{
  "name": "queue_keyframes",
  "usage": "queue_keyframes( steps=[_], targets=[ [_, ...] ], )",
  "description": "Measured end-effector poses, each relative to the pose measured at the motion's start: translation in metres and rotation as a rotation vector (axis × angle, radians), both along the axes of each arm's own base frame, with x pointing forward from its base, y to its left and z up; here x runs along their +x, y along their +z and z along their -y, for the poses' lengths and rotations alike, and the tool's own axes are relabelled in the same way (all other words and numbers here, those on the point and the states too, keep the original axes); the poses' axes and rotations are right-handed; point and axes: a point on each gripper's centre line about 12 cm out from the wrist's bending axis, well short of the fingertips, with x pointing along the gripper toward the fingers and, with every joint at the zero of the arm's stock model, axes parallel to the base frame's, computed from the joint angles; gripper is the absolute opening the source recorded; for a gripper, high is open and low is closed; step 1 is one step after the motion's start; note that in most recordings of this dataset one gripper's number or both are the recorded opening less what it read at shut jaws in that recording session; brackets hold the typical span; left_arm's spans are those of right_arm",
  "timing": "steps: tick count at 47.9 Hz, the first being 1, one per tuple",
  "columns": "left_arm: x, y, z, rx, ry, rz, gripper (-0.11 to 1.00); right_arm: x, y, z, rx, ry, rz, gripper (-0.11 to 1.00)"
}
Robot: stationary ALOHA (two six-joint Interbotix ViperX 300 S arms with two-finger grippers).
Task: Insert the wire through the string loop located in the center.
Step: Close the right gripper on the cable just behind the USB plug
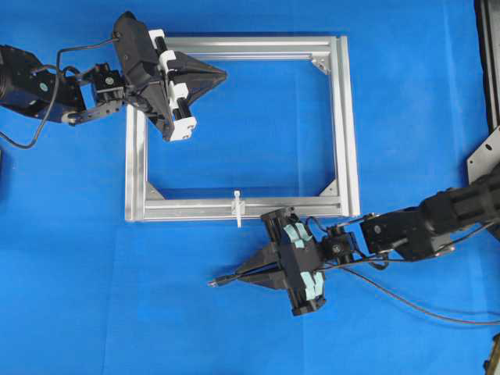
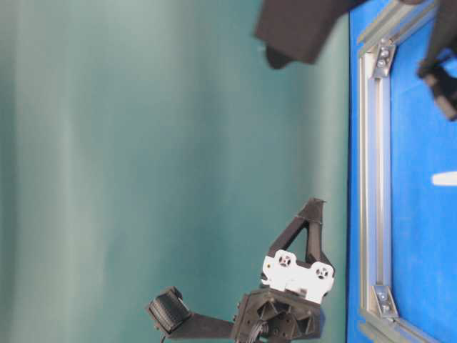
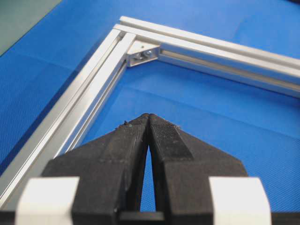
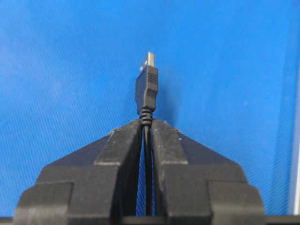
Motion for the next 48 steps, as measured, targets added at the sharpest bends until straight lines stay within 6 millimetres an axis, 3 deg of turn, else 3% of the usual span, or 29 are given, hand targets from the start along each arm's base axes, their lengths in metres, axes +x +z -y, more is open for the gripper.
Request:
queue_keyframes(
  steps=[26, 48],
  targets=[
    [0.0, -0.001, 0.001, 0.0, -0.002, -0.001, 0.0, -0.007, 0.075, 0.002, 0.003, 0.006, 0.021, -0.01],
    [0.0, 0.003, 0.0, 0.003, 0.0, 0.009, 0.0, -0.009, 0.083, 0.003, 0.004, 0.006, 0.024, -0.01]
  ],
)
